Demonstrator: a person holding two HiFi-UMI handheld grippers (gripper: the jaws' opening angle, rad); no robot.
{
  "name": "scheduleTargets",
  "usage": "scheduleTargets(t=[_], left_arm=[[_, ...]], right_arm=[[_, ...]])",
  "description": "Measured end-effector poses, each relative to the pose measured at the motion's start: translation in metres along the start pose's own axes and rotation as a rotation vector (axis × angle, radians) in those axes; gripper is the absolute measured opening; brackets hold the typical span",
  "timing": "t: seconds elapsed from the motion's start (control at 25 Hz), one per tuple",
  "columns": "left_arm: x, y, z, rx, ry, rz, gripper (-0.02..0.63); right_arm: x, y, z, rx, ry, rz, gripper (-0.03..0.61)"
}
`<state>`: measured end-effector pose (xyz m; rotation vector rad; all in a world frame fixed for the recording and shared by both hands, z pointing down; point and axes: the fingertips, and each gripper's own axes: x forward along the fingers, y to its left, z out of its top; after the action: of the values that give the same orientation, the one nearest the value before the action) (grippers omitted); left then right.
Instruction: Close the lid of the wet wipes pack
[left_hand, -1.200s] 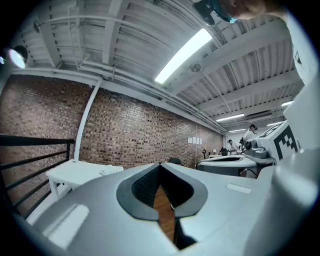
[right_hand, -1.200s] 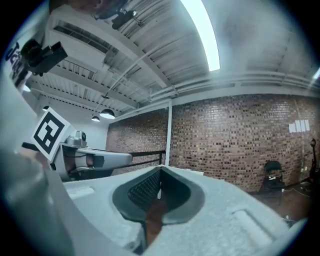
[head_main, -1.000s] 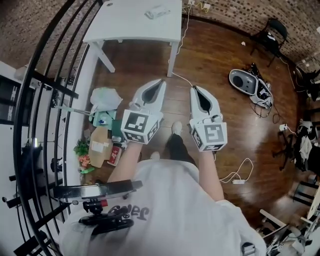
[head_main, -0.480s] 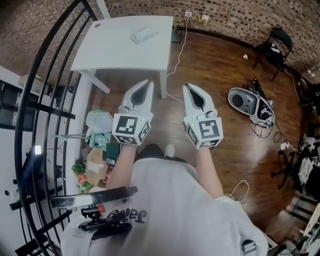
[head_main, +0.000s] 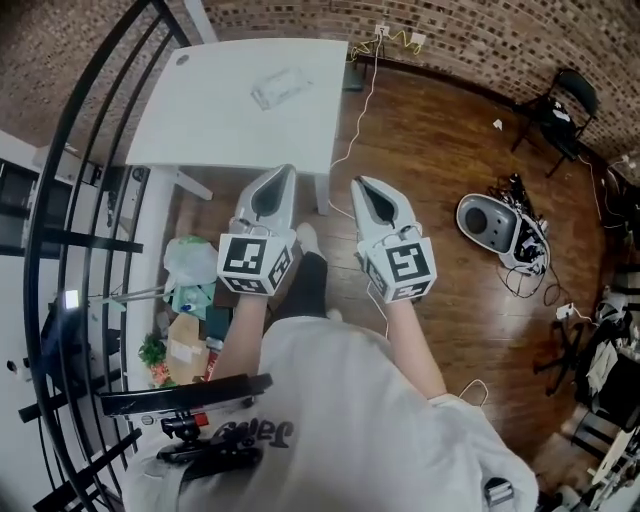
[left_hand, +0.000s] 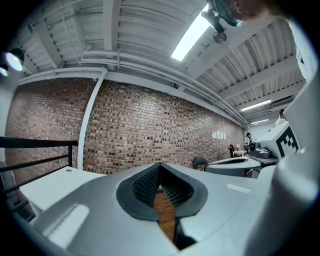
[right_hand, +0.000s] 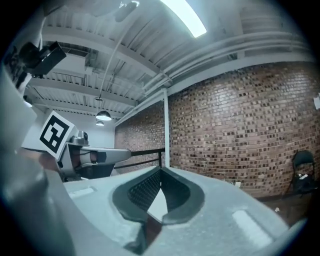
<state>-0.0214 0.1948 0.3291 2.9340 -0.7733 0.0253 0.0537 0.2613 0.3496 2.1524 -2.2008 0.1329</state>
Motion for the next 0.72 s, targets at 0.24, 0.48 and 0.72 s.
scheduleTargets(t=[0.24, 0.48, 0.72], left_arm=[[0.093, 0.081, 0.008, -0.02, -0.014, 0.042, 0.015], [0.161, 0.17, 0.038, -0.033, -0.053, 0.102, 0.015], [0.193, 0.224, 0.007, -0.082, 0.016, 0.161, 0.015]], right_arm=[[0.116, -0.049, 0.012, -0.053, 0.032, 0.036, -0.012], [0.231, -0.076, 0.038, -0.096, 0.055, 0.096, -0.012], [0.293, -0.073, 0.02, -0.092, 0.122, 0.163, -0.012]])
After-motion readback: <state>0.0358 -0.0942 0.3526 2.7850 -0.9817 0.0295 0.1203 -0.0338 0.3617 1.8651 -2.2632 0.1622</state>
